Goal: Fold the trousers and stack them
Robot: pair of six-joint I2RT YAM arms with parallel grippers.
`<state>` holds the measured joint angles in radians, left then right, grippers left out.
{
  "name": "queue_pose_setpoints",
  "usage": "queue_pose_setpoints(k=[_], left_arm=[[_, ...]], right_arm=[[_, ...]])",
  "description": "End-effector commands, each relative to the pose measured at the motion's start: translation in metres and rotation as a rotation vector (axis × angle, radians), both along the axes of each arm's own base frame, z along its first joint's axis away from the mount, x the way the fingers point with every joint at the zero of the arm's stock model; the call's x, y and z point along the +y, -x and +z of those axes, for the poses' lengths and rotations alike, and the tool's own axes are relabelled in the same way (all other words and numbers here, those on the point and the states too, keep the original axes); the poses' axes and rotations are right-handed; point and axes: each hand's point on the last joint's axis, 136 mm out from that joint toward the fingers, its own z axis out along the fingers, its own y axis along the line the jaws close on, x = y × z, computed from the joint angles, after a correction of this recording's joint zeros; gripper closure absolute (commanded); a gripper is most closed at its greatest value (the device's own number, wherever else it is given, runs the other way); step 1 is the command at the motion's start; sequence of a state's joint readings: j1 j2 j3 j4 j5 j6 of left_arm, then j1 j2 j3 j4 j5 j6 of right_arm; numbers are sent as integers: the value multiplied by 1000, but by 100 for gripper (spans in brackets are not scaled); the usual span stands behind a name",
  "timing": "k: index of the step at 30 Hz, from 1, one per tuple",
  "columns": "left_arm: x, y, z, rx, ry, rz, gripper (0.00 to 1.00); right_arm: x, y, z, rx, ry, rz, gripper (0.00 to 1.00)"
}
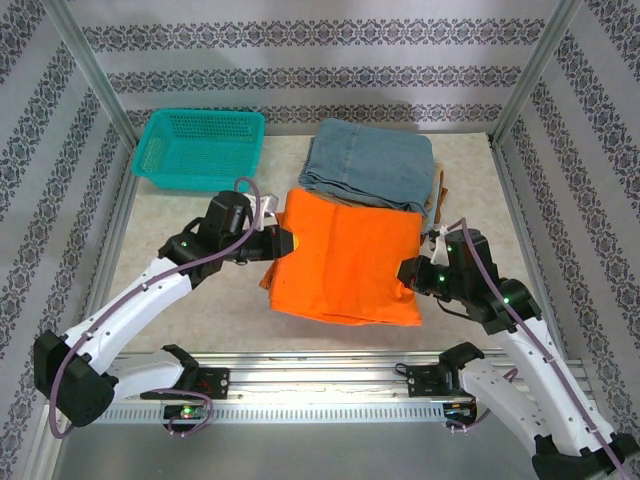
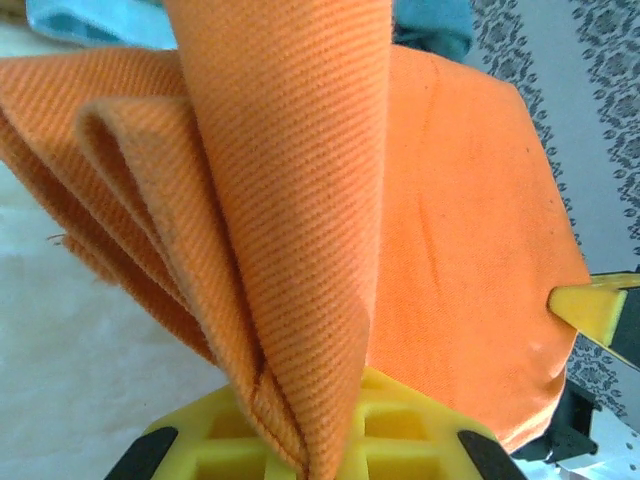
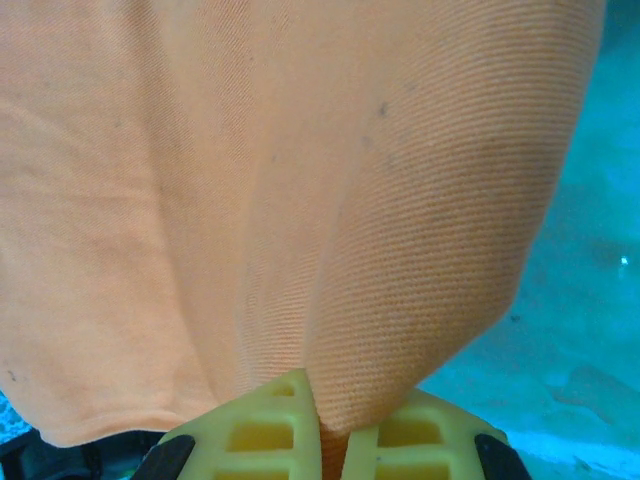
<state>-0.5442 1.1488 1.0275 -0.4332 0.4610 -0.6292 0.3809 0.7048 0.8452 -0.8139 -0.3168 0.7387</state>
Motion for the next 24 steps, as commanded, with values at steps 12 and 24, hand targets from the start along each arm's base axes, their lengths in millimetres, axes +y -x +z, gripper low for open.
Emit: queue_pose_setpoints(k=[12, 24], left_arm=[[-16, -123, 99, -237, -117, 24, 100], [-30, -278, 105, -233, -10, 65, 100]], right_arm=[[-30, -104, 121, -268, 76, -149, 100], [-85, -213, 121, -224, 5, -287, 100]])
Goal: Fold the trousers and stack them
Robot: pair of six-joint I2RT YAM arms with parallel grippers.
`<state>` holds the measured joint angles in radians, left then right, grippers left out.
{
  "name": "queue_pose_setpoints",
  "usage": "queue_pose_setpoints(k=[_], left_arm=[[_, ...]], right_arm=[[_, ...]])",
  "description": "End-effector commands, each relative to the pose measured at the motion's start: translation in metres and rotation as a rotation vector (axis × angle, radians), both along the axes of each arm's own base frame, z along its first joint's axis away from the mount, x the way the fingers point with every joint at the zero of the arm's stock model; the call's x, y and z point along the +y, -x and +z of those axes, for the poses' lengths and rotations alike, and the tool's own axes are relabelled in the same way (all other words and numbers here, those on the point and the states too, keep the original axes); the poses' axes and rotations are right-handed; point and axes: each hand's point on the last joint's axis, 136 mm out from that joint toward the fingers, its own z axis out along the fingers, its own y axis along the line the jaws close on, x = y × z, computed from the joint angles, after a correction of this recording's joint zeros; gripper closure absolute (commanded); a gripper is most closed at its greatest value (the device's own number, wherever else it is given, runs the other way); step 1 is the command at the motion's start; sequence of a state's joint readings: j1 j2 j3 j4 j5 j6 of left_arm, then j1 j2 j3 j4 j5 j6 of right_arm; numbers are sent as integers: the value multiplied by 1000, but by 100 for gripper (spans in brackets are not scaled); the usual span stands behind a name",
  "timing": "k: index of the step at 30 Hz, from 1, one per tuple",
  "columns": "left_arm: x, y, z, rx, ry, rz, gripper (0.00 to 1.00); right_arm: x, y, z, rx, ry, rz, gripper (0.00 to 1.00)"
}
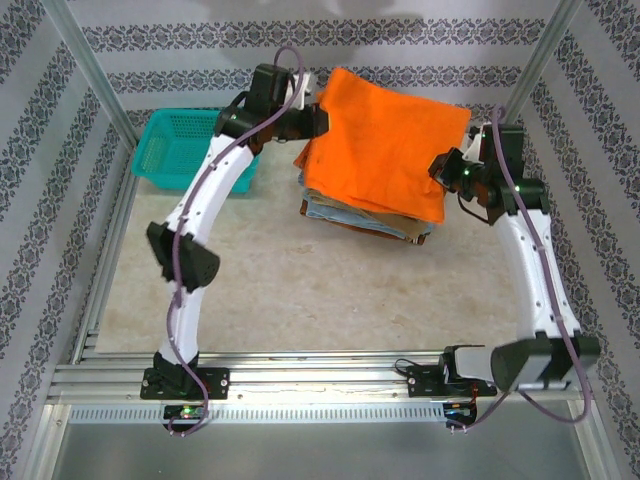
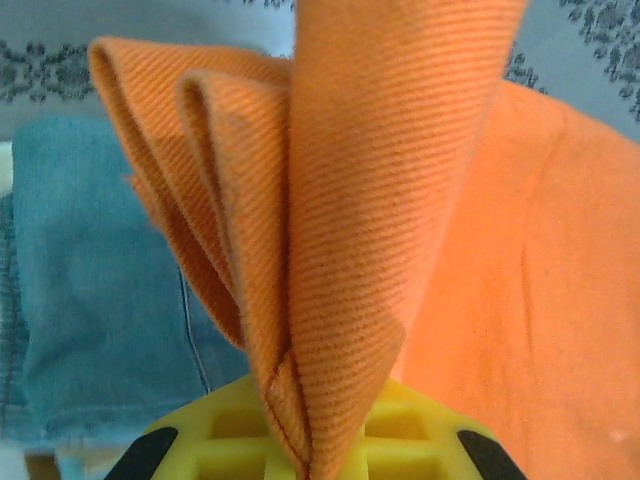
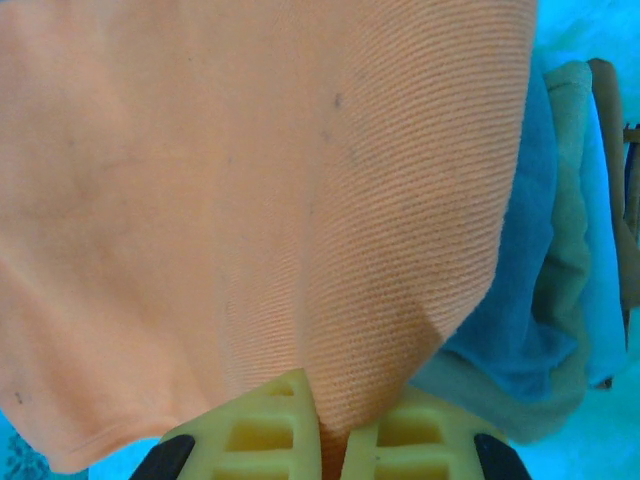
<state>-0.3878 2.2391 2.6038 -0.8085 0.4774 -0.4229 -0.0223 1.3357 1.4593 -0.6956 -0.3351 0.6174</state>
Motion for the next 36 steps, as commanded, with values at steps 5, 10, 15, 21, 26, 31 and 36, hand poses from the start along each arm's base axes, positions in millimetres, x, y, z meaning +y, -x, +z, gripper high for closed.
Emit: queue_pose_setpoints(k=[5, 10, 15, 21, 26, 31, 36], left_arm=[[25, -62, -13, -7, 152, 49, 100], [11, -87, -37, 9, 243, 37, 100], [11, -104, -64, 36, 272, 51, 100], [23, -122, -99, 107, 319, 78, 100], [26, -130, -133, 169, 333, 79, 75], [38, -131, -131, 165, 347, 53, 30], [55, -118, -109, 139, 276, 58, 19]], right_arm=[[-5, -46, 11, -59, -41, 24, 100], [-8, -63, -8, -14, -30, 25, 100], [-14, -76, -37, 39, -19, 11, 100], [-20, -93, -76, 115, -13, -13, 100], [-29, -101, -107, 185, 9, -54, 65], [-28, -101, -115, 211, 2, -49, 45], [-33, -86, -86, 156, 76, -75, 39]])
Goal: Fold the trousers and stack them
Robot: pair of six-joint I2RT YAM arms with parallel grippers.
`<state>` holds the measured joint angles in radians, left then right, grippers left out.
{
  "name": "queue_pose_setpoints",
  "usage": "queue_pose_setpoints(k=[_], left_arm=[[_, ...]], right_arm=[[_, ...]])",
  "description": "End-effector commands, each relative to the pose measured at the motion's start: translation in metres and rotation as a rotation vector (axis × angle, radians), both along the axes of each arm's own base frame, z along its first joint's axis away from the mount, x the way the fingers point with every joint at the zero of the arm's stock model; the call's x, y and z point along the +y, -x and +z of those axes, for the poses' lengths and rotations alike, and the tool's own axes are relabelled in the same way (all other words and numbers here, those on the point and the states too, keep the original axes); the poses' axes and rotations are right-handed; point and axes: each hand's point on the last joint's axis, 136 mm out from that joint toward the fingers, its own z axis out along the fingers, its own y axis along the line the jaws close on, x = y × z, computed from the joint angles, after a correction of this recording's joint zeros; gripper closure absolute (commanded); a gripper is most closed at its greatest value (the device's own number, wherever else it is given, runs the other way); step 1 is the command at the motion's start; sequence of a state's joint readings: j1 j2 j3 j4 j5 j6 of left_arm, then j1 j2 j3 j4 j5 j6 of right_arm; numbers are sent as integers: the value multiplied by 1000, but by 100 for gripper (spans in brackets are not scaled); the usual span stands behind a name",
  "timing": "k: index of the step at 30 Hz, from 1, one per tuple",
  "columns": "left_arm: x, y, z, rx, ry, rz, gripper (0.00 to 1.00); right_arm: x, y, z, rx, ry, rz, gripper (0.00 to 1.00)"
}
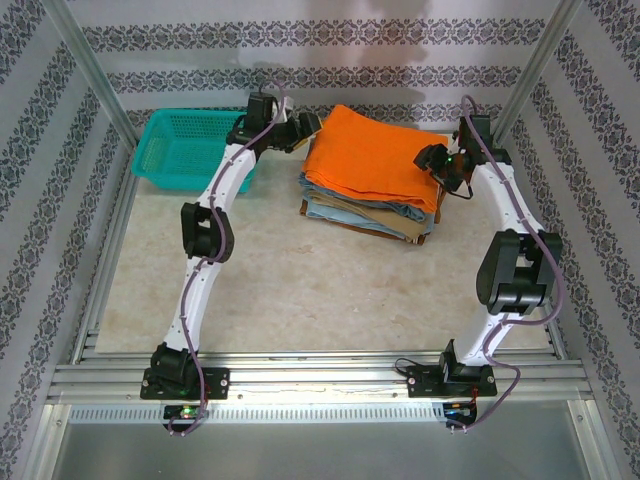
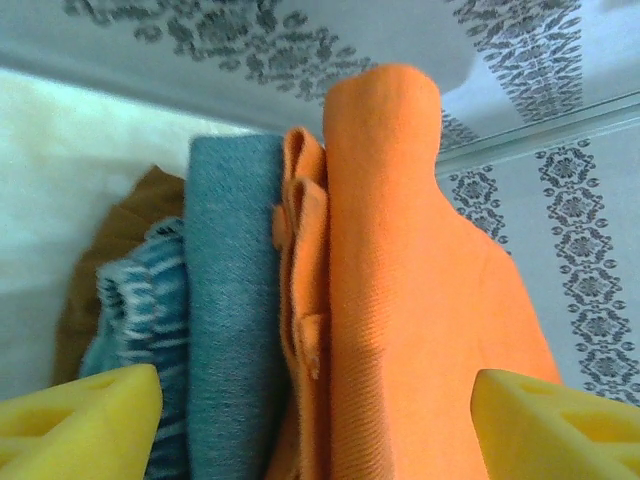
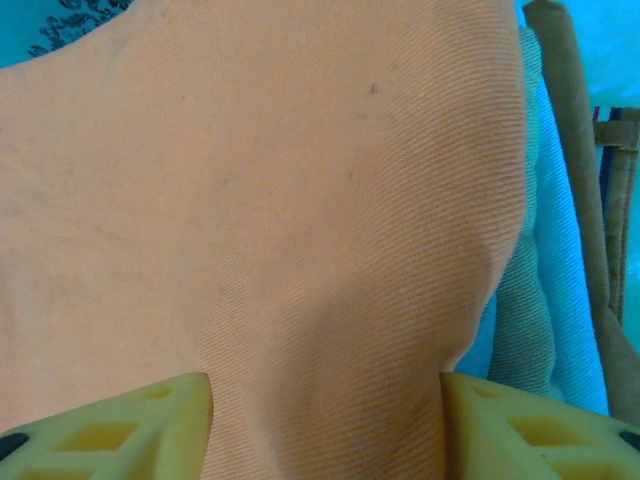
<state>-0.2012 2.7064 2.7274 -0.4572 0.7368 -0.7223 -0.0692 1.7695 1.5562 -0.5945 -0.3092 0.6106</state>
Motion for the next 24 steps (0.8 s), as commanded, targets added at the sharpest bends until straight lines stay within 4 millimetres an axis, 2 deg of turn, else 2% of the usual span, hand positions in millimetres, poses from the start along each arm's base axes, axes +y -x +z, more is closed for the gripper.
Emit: queue_pose_setpoints(k=[1, 4, 7, 10, 12, 13, 15, 19, 22, 24], left_arm=[[14, 12, 53, -102, -46, -9, 19], [29, 19, 44, -74, -147, 42, 25], [34, 27, 21, -18, -189, 41, 37], [34, 33, -7, 48, -197, 29, 43], [25, 35, -21, 71, -151, 24, 50], [17, 38, -25, 69, -114, -2, 53], [5, 46, -36, 81, -100, -31, 54], [-6, 57, -61, 108, -98, -41, 55], [-14, 67, -77, 123, -72, -51, 64], [-23, 77, -86, 116, -28, -54, 65]], right_arm=[[-6, 12, 40, -82, 88, -13, 38], [-5, 31, 54, -110, 165, -21, 37], [9, 49, 67, -144, 213, 0, 39], [49, 62, 75, -194, 188, 82, 44], [96, 64, 73, -225, 109, 190, 47], [113, 63, 69, -220, 49, 221, 50], [141, 56, 55, -193, -40, 274, 57], [162, 31, 11, -114, -58, 275, 72], [159, 14, -25, -36, -30, 238, 80], [142, 9, -51, 25, 13, 184, 82]])
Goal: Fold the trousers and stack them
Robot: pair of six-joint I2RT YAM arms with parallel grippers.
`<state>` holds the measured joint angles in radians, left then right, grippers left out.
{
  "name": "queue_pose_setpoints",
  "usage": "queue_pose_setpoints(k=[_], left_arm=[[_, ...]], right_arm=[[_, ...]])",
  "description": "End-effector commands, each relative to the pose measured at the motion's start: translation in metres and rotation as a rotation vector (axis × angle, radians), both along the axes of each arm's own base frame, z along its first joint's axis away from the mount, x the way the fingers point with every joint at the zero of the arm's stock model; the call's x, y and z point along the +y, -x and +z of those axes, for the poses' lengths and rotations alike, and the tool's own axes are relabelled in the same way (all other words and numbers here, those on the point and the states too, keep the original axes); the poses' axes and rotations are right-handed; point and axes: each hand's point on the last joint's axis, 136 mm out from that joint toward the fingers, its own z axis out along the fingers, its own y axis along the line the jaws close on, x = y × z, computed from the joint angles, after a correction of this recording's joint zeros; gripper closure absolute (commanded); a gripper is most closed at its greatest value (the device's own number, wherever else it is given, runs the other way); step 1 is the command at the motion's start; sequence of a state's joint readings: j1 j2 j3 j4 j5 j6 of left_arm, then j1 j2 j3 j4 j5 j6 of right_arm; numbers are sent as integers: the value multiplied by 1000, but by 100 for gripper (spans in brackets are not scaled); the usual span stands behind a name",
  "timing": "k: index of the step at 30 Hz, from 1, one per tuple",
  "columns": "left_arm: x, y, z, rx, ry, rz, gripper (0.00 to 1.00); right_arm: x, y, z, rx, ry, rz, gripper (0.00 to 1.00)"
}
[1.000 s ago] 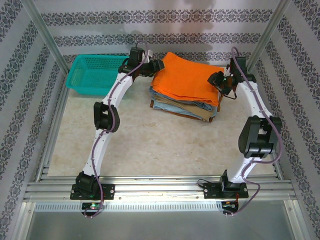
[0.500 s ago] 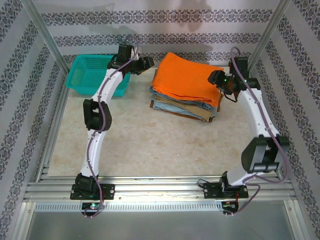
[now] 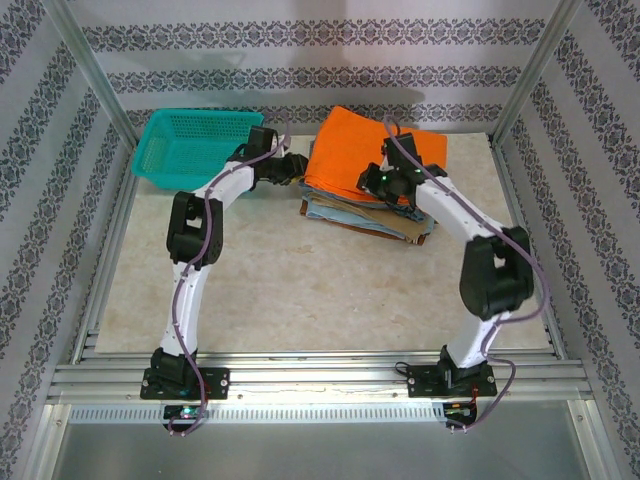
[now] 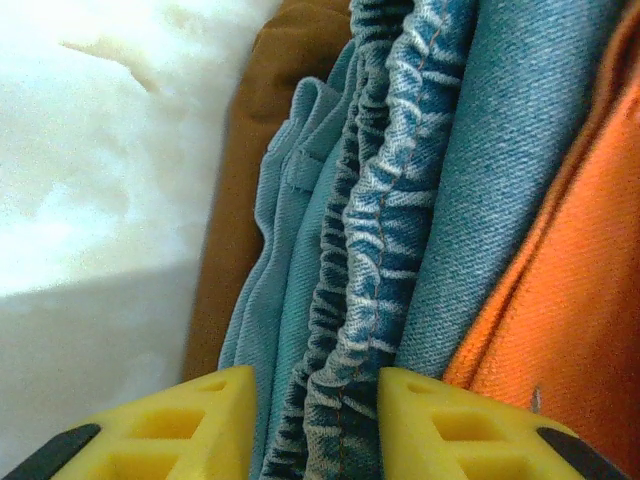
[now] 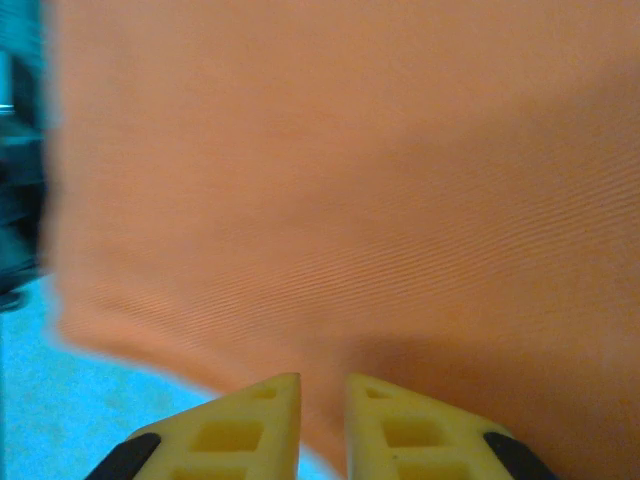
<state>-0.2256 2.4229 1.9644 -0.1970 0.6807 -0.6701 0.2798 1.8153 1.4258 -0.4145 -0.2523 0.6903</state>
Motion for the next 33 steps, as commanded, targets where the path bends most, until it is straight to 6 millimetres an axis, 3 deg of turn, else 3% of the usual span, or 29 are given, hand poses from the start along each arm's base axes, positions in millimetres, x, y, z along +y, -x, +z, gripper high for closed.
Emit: queue_pose_setpoints(k=[1, 6, 12, 16, 19, 22, 27, 30, 33], left_arm=[[-33, 19, 9, -50, 94, -58, 66], [-78, 51, -15, -29, 119, -143, 66], [-149, 76, -25, -26, 183, -241, 66], [-184, 84, -16, -50, 207, -299, 63], [-191, 85, -3, -77, 231, -329, 55], [-163, 78, 7, -98, 218, -283, 50], [-79, 71, 45, -146, 295, -125, 42], [-40, 92, 60, -171, 309, -73, 40], [-12, 129, 75, -208, 321, -38, 40]], right_arm=[[-23, -14, -9, 17, 29, -91, 81], [-81, -7, -35, 71, 75, -215, 79], [-147, 4, -43, 97, 115, -322, 77], [-172, 7, -35, 88, 130, -346, 74], [-176, 8, -20, 61, 133, -331, 70], [-161, 17, 5, 12, 109, -274, 63], [-122, 59, 27, -58, 182, -177, 51], [-97, 88, 19, -65, 248, -131, 47], [-65, 106, 8, -73, 297, -59, 45]])
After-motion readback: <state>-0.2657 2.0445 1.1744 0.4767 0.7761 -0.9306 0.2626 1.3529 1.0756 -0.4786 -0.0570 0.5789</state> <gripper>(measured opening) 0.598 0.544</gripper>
